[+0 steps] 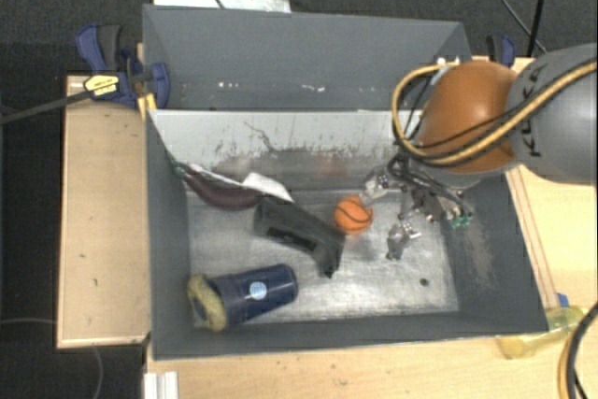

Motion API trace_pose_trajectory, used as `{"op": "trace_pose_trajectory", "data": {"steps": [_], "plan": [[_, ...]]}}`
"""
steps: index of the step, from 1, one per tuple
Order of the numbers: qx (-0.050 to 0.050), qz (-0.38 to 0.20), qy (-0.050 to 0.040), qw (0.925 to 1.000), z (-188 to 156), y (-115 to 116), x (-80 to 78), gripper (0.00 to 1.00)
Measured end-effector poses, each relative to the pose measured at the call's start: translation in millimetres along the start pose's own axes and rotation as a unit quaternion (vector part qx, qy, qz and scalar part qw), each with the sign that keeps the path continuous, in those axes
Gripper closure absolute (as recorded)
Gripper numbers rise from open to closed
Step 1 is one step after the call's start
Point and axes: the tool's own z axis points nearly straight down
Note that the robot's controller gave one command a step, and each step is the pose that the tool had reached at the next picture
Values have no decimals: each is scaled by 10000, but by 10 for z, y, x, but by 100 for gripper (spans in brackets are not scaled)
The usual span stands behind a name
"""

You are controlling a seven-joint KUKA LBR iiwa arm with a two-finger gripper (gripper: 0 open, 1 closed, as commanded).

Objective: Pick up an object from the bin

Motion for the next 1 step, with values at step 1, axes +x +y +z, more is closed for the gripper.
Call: {"op": "trace_pose_trajectory", "data": {"steps": [1], "plan": [[63,-136,-153,9998,102,138,-191,0]]}}
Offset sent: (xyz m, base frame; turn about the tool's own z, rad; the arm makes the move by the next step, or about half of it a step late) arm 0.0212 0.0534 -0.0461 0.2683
